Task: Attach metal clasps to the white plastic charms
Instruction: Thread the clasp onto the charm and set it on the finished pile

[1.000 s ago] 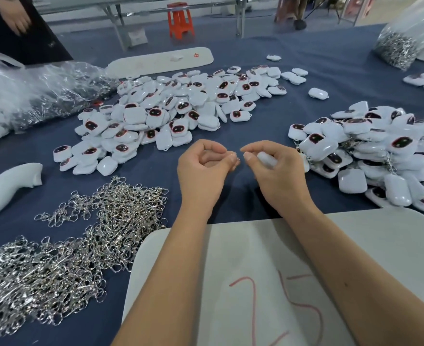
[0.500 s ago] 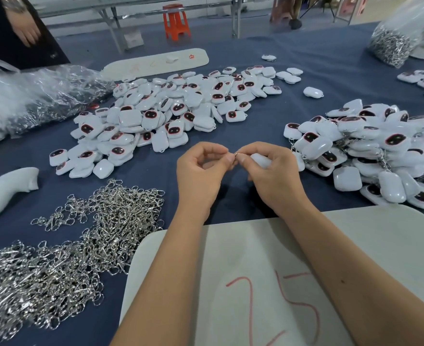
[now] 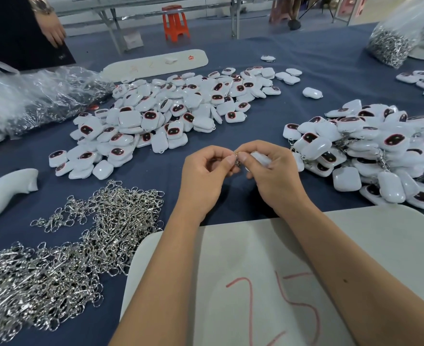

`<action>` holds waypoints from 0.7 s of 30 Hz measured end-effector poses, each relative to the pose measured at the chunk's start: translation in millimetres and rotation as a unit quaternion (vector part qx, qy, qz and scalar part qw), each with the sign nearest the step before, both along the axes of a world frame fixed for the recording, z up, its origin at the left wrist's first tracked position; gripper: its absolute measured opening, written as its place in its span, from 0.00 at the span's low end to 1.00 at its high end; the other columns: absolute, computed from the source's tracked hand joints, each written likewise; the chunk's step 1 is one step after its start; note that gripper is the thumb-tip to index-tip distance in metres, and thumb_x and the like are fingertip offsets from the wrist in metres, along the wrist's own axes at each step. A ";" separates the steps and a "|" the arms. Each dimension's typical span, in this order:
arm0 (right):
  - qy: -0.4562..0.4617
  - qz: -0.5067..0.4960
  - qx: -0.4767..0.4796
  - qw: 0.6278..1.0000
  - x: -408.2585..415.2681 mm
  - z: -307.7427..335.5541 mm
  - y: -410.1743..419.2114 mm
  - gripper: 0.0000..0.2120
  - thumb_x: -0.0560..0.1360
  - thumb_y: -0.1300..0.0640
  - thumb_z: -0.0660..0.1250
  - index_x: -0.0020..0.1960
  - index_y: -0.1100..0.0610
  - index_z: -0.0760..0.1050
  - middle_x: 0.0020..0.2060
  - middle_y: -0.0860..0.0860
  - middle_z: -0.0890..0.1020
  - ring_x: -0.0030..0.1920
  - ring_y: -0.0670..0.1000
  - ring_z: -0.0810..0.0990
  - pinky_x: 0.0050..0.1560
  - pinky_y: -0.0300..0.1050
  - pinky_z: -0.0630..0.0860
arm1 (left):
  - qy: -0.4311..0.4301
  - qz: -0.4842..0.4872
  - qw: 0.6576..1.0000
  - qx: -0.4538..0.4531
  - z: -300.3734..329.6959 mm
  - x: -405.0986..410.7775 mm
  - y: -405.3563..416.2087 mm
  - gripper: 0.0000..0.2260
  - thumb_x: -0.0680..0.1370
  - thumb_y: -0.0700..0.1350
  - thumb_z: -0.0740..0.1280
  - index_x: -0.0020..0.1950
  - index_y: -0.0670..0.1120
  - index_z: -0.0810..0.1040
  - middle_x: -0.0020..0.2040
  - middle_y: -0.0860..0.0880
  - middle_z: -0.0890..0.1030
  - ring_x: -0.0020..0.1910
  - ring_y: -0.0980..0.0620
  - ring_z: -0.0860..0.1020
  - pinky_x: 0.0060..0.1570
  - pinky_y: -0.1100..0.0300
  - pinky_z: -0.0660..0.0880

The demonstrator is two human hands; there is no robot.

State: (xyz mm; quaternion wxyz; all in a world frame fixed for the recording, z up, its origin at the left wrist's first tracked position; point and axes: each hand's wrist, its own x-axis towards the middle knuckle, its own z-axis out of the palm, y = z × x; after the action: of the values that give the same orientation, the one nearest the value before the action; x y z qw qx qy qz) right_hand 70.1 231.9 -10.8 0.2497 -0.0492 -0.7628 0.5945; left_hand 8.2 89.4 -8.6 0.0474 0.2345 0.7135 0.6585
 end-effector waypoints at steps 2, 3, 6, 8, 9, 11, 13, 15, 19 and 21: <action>-0.001 0.002 0.007 1.000 0.4 0.2 -0.2 0.09 0.81 0.63 0.69 0.45 0.54 0.84 0.38 0.49 0.85 0.35 0.44 0.75 0.39 0.39 0.75 | -0.002 -0.004 1.000 -0.005 0.5 0.0 -0.8 0.04 0.81 0.35 0.68 0.48 0.39 0.83 0.38 0.47 0.85 0.38 0.55 0.81 0.47 0.60 0.81; -0.004 0.002 0.010 1.000 0.5 0.4 -0.4 0.09 0.81 0.63 0.69 0.45 0.54 0.84 0.38 0.48 0.84 0.34 0.45 0.75 0.39 0.40 0.75 | -0.003 -0.006 1.000 -0.006 0.9 -0.1 -1.2 0.05 0.81 0.35 0.68 0.48 0.39 0.83 0.38 0.47 0.85 0.38 0.55 0.81 0.47 0.60 0.81; -0.008 0.004 0.014 1.000 0.8 1.7 -0.9 0.09 0.81 0.64 0.69 0.45 0.56 0.83 0.38 0.48 0.84 0.34 0.44 0.75 0.40 0.39 0.74 | -0.009 -0.006 1.000 -0.009 1.5 0.5 -1.6 0.05 0.81 0.35 0.67 0.48 0.39 0.83 0.38 0.47 0.85 0.37 0.56 0.81 0.46 0.61 0.80; -0.007 0.001 0.019 1.000 1.2 2.3 -1.6 0.08 0.81 0.65 0.69 0.44 0.57 0.83 0.38 0.46 0.84 0.35 0.41 0.76 0.42 0.37 0.73 | -0.013 -0.003 1.000 -0.012 1.6 0.9 -1.8 0.06 0.81 0.36 0.67 0.48 0.40 0.83 0.37 0.47 0.85 0.37 0.56 0.81 0.45 0.62 0.79; -0.006 -0.001 0.022 1.000 1.3 2.4 -2.0 0.08 0.81 0.65 0.69 0.44 0.57 0.83 0.38 0.45 0.84 0.36 0.41 0.76 0.44 0.36 0.73 | -0.015 -0.003 1.000 -0.011 1.7 1.2 -2.0 0.06 0.81 0.36 0.67 0.48 0.40 0.83 0.37 0.47 0.85 0.37 0.56 0.81 0.45 0.63 0.78; -0.008 -0.007 0.027 1.000 1.9 2.3 -2.3 0.08 0.81 0.64 0.69 0.45 0.56 0.83 0.38 0.44 0.83 0.37 0.41 0.77 0.46 0.37 0.73 | -0.021 -0.005 1.000 -0.006 2.5 1.6 -2.6 0.06 0.81 0.36 0.67 0.48 0.39 0.84 0.37 0.47 0.85 0.36 0.56 0.81 0.43 0.64 0.78; -0.006 -0.012 0.031 0.999 2.3 1.7 -2.2 0.08 0.81 0.64 0.69 0.45 0.56 0.83 0.37 0.43 0.83 0.38 0.42 0.77 0.47 0.38 0.73 | -0.029 -0.009 1.000 -0.005 3.2 1.9 -2.9 0.06 0.82 0.36 0.67 0.48 0.39 0.83 0.37 0.47 0.85 0.36 0.56 0.81 0.43 0.63 0.78; -0.002 -0.011 0.032 0.999 2.4 1.9 -2.2 0.08 0.81 0.64 0.69 0.45 0.56 0.83 0.36 0.42 0.82 0.38 0.42 0.77 0.47 0.38 0.73 | -0.036 -0.013 0.999 -0.007 4.0 2.1 -2.8 0.06 0.82 0.37 0.67 0.48 0.39 0.83 0.38 0.47 0.85 0.37 0.56 0.81 0.44 0.62 0.78; 0.002 -0.011 0.036 0.999 1.8 2.0 -3.0 0.08 0.80 0.65 0.69 0.45 0.57 0.83 0.38 0.44 0.84 0.39 0.42 0.78 0.47 0.37 0.73 | -0.024 -0.006 0.999 -0.021 4.9 3.5 -1.9 0.06 0.82 0.36 0.66 0.48 0.39 0.83 0.37 0.48 0.84 0.37 0.57 0.81 0.44 0.64 0.78; 0.004 -0.017 0.041 0.999 1.3 1.6 -2.4 0.08 0.80 0.66 0.69 0.45 0.57 0.84 0.41 0.46 0.85 0.41 0.43 0.80 0.48 0.37 0.73 | -0.003 0.007 0.999 -0.038 5.2 4.9 -1.0 0.06 0.82 0.36 0.67 0.48 0.40 0.82 0.37 0.49 0.84 0.37 0.57 0.82 0.44 0.64 0.79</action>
State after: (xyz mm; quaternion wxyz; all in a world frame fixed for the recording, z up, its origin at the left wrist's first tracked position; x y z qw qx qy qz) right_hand 71.5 229.5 -9.2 0.2643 -0.0496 -0.7844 0.5589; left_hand 13.1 88.4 -3.4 0.0538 0.2258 0.7397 0.6317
